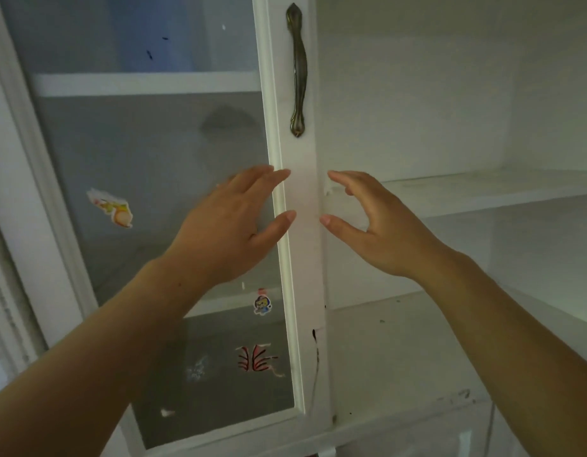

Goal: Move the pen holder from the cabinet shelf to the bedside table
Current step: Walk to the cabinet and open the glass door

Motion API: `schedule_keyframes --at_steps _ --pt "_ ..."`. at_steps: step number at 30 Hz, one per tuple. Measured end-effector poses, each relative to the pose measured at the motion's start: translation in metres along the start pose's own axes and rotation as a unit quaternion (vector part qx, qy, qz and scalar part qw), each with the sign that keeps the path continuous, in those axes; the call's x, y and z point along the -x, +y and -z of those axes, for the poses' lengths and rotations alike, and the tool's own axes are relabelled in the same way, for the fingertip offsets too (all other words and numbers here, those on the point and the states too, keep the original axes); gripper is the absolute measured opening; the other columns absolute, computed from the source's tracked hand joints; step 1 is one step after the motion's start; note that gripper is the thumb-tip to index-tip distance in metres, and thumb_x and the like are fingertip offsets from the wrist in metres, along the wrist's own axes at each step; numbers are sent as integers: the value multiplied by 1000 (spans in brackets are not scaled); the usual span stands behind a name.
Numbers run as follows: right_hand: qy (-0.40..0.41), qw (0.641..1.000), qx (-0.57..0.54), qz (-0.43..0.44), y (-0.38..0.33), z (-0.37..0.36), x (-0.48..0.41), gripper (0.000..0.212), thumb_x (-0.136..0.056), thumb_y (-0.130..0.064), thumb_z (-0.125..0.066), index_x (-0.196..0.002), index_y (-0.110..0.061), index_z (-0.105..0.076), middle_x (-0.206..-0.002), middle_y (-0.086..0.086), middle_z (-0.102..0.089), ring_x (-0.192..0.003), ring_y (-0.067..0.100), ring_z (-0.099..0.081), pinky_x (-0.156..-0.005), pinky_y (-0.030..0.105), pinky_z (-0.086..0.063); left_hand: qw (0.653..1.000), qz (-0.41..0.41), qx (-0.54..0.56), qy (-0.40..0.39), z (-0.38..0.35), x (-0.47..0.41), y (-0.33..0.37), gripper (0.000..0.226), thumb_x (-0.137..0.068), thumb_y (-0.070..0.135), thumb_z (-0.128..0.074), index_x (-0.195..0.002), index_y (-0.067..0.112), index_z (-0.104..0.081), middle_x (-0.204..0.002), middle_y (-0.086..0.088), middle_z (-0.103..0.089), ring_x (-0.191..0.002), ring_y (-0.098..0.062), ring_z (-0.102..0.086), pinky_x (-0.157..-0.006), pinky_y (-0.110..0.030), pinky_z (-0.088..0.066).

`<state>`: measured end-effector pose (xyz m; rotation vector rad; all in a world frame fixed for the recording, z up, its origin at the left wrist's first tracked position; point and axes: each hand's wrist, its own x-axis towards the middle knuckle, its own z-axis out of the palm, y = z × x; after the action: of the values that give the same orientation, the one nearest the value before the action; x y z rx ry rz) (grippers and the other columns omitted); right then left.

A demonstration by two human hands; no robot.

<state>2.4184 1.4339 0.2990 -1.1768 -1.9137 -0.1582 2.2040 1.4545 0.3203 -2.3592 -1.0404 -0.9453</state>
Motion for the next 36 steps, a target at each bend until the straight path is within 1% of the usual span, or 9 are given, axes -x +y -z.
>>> schedule_keyframes --at_steps 3,13,18,21,24,28,31,34,36 --pt "10 999 -15 28 15 11 -22 61 -89 -48 -49 -142 -27 -27 -146 -11 -32 -121 -1 -36 -90 7 -24 999 10 -24 26 3 -23 0 62 -87 56 -31 -141 28 -26 -148 0 -31 -132 -20 -33 -100 -31 -25" --pt "4 982 -103 157 61 20 -95 64 -89 -45 -51 -144 -26 -25 -148 -9 -28 -128 4 -34 -99 19 -28 987 105 -52 114 -14 -65 18 66 -86 51 -39 -145 31 -16 -152 3 -20 -133 -13 -28 -100 -28 -25" --pt "-6 967 -152 204 84 25 -120 69 -89 -46 -51 -146 -27 -19 -151 -10 -22 -132 3 -29 -106 24 -28 974 136 -103 147 -8 -82 32 67 -87 47 -41 -146 26 -15 -150 1 -26 -121 5 -21 -98 -15 -19" --pt "-8 956 -167 239 91 28 -134 68 -89 -45 -51 -147 -25 -19 -153 -8 -21 -135 4 -25 -108 22 -23 962 162 -122 181 -2 -94 43 67 -89 45 -45 -145 25 -15 -149 -1 -29 -125 -1 -26 -99 -18 -21" --pt "-2 948 -179 263 94 27 -148 68 -90 -45 -51 -146 -25 -19 -154 -6 -19 -138 8 -21 -112 27 -21 955 183 -146 183 -3 -105 56 69 -87 41 -50 -145 26 -17 -147 -3 -31 -123 -2 -29 -97 -22 -22" --pt "10 936 -197 292 93 23 -160 71 -88 -48 -50 -146 -22 -19 -155 -4 -15 -140 11 -19 -113 35 -24 951 183 -180 174 -3 -117 62 71 -85 39 -54 -145 24 -18 -145 -1 -34 -117 5 -26 -93 -11 -19" --pt "13 928 -213 306 90 21 -167 72 -89 -44 -53 -147 -23 -15 -156 -7 -10 -142 9 -14 -114 33 -22 946 191 -200 168 2 -127 63 73 -85 39 -55 -145 25 -17 -145 0 -34 -120 5 -27 -90 -4 -16" --pt "1 923 -226 312 90 17 -175 77 -89 -44 -54 -148 -25 -8 -157 -11 -1 -142 7 -8 -112 30 -20 942 200 -218 162 8 -134 61 74 -85 39 -55 -146 24 -15 -147 -1 -32 -127 -8 -33 -97 -19 -23" --pt "-15 921 -232 313 92 13 -178 81 -88 -46 -54 -148 -28 -3 -156 -16 7 -142 5 -3 -110 27 -17 938 203 -230 164 12 -139 59 73 -85 39 -54 -145 23 -15 -147 -2 -31 -125 -7 -34 -96 -23 -27"
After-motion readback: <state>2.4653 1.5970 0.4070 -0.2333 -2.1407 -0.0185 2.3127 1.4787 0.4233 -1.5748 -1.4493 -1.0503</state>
